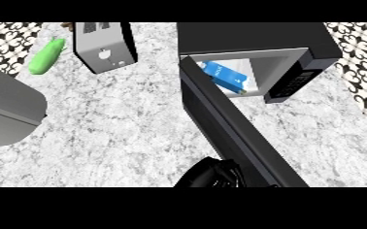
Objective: Pick up the milk, place it into the microwave and close the microwave
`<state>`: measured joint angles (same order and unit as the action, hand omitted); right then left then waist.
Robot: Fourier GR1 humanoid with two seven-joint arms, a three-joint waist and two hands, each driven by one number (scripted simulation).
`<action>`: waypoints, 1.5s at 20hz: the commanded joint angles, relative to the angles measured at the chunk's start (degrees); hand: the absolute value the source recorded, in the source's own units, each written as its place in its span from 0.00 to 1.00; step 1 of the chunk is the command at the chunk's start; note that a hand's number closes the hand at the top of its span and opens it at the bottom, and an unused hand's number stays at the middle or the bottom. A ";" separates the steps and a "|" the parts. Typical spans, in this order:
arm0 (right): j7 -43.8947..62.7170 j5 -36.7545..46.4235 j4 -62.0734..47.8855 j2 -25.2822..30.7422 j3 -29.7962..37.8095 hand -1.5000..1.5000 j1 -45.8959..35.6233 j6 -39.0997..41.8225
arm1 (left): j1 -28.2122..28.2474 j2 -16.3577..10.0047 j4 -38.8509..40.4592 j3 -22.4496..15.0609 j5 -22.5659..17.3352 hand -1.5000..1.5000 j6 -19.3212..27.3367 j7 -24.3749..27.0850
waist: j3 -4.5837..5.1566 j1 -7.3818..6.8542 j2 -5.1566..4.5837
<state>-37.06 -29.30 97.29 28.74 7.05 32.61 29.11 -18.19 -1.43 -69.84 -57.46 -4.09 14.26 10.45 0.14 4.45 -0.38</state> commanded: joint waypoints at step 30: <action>12.35 -12.20 20.06 7.75 -1.29 0.00 -1.21 1.47 | -32.84 1.42 13.94 4.36 -27.75 1.00 25.49 2.39 | 0.14 9.37 -2.87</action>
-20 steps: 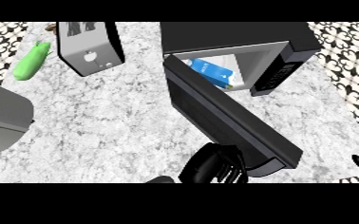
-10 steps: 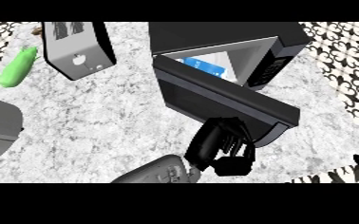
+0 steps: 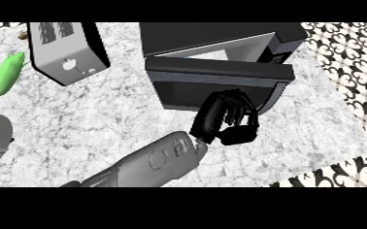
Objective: Pick up the milk, place it into the microwave and close the microwave
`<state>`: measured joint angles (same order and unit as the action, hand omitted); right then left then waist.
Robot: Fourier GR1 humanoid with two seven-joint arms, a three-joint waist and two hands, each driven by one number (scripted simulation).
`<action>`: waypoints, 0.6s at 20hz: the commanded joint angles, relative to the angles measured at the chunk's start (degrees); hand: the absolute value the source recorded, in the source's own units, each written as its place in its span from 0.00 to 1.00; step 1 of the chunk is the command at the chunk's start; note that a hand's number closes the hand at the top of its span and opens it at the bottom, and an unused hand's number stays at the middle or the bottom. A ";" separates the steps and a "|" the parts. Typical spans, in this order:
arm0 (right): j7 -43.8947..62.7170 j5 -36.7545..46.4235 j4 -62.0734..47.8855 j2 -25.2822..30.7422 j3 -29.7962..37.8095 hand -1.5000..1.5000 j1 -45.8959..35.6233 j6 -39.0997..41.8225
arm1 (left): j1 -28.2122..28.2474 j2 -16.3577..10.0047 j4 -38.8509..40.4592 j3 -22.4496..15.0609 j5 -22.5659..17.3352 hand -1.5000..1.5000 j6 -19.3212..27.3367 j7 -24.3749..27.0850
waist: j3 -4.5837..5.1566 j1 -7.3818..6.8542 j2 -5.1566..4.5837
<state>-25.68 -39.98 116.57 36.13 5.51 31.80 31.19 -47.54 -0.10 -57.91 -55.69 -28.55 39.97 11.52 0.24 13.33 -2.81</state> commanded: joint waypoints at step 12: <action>2.08 -4.17 1.47 2.34 2.67 0.00 -1.16 -0.38 | -9.11 0.10 11.00 8.15 -13.08 1.00 -2.60 5.27 | -0.06 2.93 -1.18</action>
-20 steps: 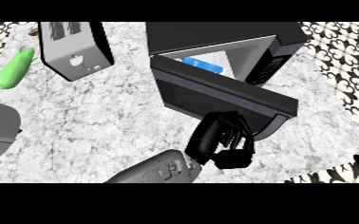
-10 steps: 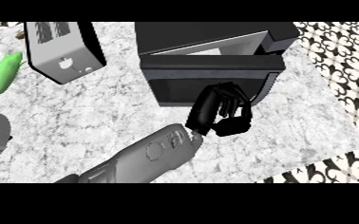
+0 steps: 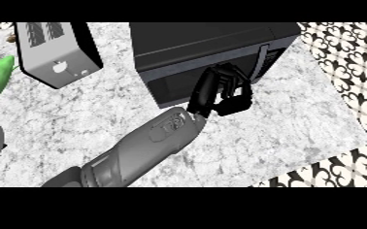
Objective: Pick up the milk, place it into the microwave and close the microwave
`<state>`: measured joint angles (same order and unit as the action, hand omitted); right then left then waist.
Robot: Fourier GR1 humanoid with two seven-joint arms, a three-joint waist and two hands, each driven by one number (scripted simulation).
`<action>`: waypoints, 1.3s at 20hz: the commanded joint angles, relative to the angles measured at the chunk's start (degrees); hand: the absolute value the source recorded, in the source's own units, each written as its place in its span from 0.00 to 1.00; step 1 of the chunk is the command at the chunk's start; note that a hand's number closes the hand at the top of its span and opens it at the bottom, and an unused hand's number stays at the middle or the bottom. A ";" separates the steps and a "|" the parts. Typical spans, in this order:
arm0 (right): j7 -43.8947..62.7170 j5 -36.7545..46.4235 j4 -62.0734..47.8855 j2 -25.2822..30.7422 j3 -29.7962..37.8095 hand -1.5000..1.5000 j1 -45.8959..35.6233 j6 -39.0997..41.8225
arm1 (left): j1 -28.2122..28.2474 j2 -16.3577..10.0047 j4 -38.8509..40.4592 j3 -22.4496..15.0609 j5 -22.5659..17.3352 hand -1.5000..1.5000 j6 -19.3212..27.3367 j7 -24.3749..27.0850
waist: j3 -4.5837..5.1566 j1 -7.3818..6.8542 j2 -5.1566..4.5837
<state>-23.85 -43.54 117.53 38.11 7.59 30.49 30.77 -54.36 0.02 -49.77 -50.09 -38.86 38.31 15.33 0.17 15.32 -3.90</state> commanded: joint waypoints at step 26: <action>2.05 -6.24 3.17 4.69 0.77 0.00 -2.18 4.88 | -1.92 -0.02 6.87 3.53 -12.98 1.00 1.53 13.44 | -0.02 2.13 -1.33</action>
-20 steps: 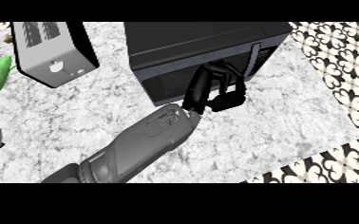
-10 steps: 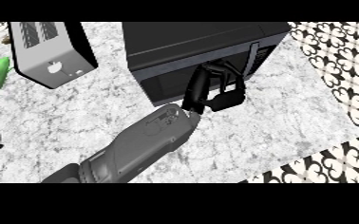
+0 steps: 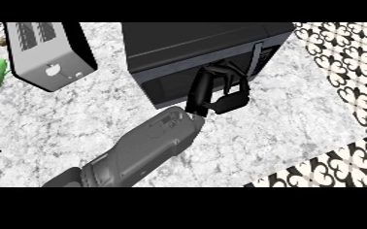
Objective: Pick up the milk, place it into the microwave and close the microwave
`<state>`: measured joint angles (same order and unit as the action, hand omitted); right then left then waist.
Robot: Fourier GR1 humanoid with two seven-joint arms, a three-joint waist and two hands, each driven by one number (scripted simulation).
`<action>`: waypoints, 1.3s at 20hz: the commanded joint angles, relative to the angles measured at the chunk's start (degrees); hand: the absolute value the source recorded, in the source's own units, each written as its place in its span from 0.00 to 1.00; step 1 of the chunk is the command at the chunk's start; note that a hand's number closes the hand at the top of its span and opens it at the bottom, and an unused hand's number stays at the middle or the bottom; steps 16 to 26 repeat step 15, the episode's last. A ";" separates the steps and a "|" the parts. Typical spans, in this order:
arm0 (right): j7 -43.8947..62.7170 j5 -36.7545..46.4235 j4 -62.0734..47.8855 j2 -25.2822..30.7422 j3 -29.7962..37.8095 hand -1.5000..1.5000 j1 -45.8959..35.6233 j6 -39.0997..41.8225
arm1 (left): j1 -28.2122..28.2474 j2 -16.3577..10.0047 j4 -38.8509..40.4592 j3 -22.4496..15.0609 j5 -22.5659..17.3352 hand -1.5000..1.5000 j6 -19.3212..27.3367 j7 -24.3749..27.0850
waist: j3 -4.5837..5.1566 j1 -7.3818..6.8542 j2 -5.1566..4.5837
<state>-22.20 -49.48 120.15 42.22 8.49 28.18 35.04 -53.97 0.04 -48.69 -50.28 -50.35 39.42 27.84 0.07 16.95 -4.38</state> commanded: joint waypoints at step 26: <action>1.15 -2.42 2.09 2.20 0.91 0.00 0.05 1.23 | -1.90 -0.04 7.21 2.68 -4.87 1.00 0.90 5.57 | 0.07 1.36 -1.07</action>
